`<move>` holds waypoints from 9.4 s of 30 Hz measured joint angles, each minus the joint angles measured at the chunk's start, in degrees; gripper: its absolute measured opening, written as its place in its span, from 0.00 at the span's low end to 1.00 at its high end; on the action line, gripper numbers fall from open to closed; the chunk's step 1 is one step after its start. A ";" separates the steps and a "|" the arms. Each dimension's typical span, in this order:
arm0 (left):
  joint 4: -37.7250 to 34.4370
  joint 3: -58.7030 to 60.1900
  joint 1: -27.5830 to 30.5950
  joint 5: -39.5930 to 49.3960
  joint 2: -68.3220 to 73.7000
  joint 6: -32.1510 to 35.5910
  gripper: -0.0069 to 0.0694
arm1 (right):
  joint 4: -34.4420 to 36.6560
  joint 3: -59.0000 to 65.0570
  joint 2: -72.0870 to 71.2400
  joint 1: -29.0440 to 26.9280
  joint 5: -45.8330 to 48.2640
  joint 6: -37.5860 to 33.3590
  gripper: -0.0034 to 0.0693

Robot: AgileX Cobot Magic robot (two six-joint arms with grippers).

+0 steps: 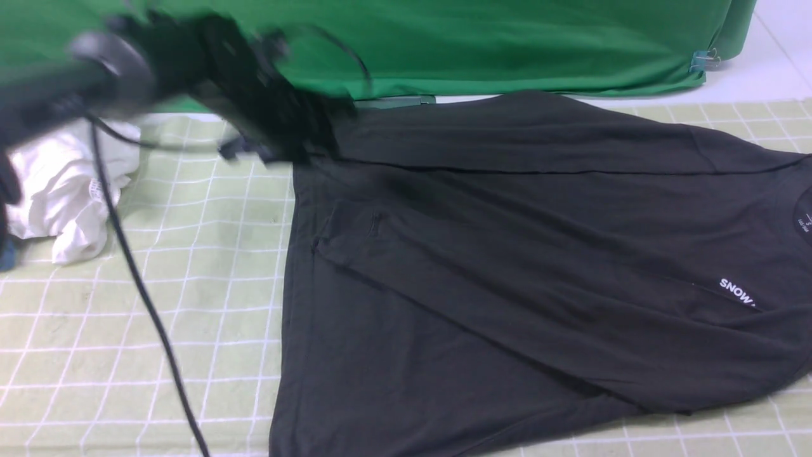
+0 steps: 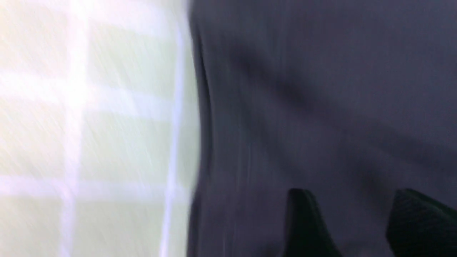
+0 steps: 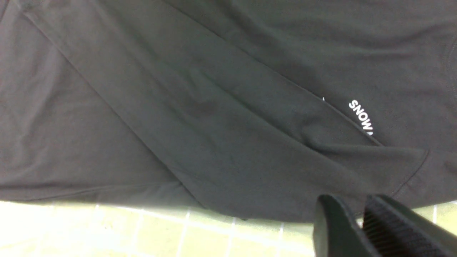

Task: Fold a long-sleeved shirt over a green coffee tablecloth.
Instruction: 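Grab the top left corner of the dark shirt with the left gripper, then fold the left side of the dark shirt inward over its body with the left gripper, then grasp the near edge of the shirt at its hem and shoulder corners, then fold the black garment in half by bringing its near edge over to the far edge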

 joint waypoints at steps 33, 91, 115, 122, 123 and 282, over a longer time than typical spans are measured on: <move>-39.21 -5.00 3.79 -11.52 15.28 7.91 0.62 | -0.16 0.00 0.00 0.00 -0.40 0.06 0.28; -8.21 38.02 -7.61 -8.84 -18.42 -5.72 0.26 | -0.18 0.00 0.00 0.00 -2.63 0.11 0.37; 3.05 53.77 -20.11 16.15 -39.34 -4.02 0.64 | -0.12 0.00 0.00 0.00 -2.63 0.22 0.38; 4.22 59.50 -22.49 7.92 -35.81 -8.09 0.54 | -0.12 0.00 0.00 0.00 -2.63 0.66 0.38; 4.15 59.55 -22.49 6.62 -35.57 -8.15 0.54 | -0.12 0.00 0.00 0.00 -2.63 0.81 0.38; -1.05 24.04 -0.81 -9.98 -12.07 1.40 0.13 | -31.30 -33.47 62.23 19.82 -11.08 7.69 0.11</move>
